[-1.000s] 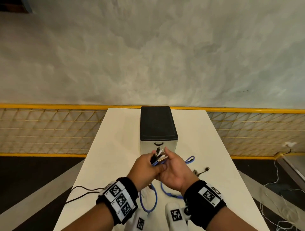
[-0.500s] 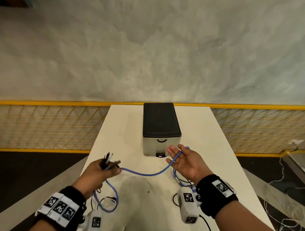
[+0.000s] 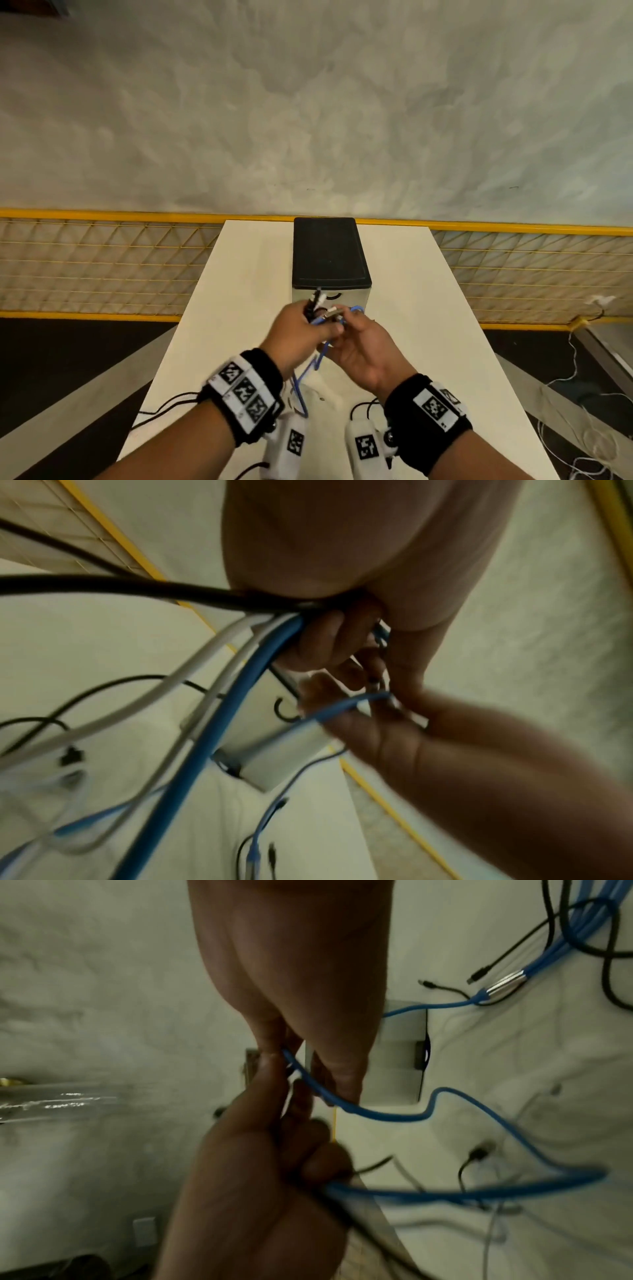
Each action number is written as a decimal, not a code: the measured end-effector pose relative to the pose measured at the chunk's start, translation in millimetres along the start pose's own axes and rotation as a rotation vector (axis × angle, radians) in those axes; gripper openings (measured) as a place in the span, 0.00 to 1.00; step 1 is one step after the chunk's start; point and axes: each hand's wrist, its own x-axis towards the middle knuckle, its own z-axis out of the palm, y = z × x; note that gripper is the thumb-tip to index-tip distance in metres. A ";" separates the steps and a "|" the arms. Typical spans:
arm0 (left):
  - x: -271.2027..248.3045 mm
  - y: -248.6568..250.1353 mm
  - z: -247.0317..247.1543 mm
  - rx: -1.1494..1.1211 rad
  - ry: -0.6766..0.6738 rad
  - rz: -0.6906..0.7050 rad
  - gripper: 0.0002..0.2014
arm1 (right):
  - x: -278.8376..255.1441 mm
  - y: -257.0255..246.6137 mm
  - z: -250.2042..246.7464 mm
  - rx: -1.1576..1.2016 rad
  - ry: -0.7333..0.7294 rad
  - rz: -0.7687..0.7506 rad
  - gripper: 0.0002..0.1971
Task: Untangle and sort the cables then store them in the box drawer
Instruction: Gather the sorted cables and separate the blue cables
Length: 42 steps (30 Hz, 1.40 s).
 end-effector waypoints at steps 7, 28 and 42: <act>-9.4 -18.8 -2.3 0.044 -0.093 -0.038 0.09 | 3.1 -10.4 -7.0 0.099 0.039 0.084 0.15; -5.1 -0.3 -1.6 0.043 0.020 -0.027 0.19 | 3.0 7.9 -6.2 0.042 -0.012 0.054 0.10; -50.7 -34.1 -58.8 0.309 -0.469 -0.255 0.12 | 10.7 -21.0 -12.5 0.221 0.141 0.078 0.13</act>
